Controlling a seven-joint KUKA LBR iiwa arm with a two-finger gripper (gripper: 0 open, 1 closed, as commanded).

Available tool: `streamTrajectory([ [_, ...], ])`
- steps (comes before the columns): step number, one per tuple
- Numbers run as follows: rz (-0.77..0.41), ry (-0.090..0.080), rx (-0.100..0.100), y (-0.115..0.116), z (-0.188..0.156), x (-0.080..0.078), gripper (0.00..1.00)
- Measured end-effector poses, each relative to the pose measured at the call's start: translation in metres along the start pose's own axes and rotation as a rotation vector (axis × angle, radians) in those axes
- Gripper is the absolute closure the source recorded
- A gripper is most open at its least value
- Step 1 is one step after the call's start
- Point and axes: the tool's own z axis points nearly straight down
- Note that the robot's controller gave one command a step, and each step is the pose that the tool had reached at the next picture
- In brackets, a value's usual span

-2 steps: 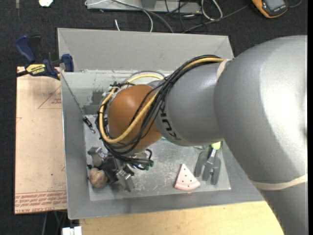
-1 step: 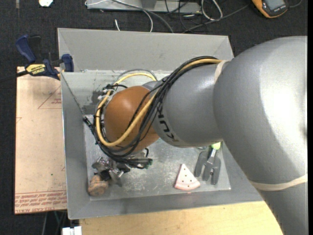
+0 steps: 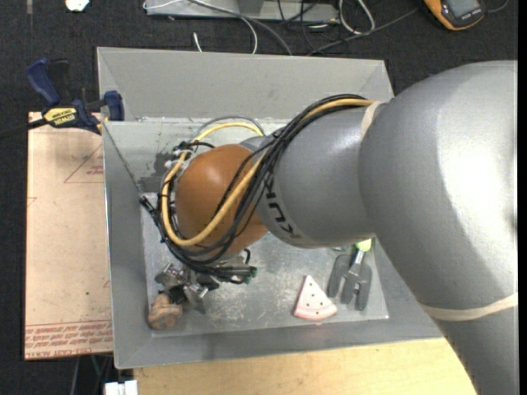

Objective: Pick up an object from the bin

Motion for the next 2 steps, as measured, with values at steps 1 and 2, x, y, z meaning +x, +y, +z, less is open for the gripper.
streamTrajectory([
  [1,0.001,0.006,-0.003,0.001,-0.039,0.001,1.00],
  [2,0.001,0.001,-0.001,0.001,-0.071,-0.001,1.00],
])
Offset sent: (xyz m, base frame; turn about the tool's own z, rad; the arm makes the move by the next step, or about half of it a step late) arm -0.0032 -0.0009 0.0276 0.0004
